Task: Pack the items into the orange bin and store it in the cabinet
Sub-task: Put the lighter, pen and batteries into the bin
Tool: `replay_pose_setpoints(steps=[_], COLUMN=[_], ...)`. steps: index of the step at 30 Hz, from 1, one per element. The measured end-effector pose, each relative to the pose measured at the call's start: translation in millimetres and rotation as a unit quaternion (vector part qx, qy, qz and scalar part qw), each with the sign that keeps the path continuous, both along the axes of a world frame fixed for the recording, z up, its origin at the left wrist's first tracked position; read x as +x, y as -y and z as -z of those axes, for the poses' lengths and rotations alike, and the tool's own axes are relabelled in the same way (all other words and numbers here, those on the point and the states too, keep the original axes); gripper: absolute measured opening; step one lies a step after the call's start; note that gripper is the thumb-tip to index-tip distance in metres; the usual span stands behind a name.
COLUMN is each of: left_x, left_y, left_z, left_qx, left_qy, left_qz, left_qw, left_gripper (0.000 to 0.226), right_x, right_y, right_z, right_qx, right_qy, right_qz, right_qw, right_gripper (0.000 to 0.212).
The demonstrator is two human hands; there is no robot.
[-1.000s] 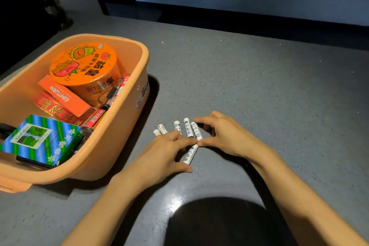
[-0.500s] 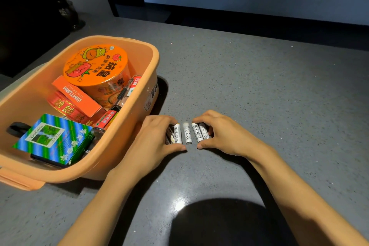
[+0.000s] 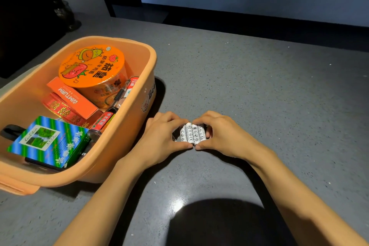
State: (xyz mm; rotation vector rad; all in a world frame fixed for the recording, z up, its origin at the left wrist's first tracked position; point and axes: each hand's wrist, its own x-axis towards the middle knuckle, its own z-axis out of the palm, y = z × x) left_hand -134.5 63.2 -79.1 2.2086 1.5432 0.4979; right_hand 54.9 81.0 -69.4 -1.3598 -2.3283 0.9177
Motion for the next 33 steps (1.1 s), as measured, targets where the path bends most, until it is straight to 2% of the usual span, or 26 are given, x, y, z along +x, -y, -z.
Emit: replay_pose_setpoints(steps=[7, 12, 15, 20, 27, 33], left_x=[6, -35, -89, -173, -237, -262], left_y=[15, 34, 41, 36, 17, 1], left_z=[-70, -133, -153, -151, -135, -125], left_qx=[0.061, 0.093, 0.106, 0.08, -0.013, -0.022], left_qy=[0.053, 0.025, -0.014, -0.08, -0.123, -0.134], left_qz=[0.047, 0.055, 0.016, -0.055, 0.019, 0.04], left_qw=[0.996, 0.994, 0.994, 0.992, 0.992, 0.99], left_gripper=[0.06, 0.058, 0.059, 0.059, 0.058, 0.066], right_x=[3, -32, -72, -141, -224, -260], right_y=[17, 38, 42, 31, 27, 21], right_z=[-77, -135, -152, -150, -121, -107], right_qx=[0.064, 0.082, 0.093, 0.131, 0.119, 0.123], right_qy=[0.03, 0.008, -0.011, 0.04, 0.067, 0.063], right_qz=[0.027, 0.022, -0.002, -0.044, -0.081, -0.054], right_qw=[0.997, 0.996, 0.996, 0.99, 0.987, 0.989], right_gripper=[0.056, 0.055, 0.055, 0.058, 0.061, 0.065])
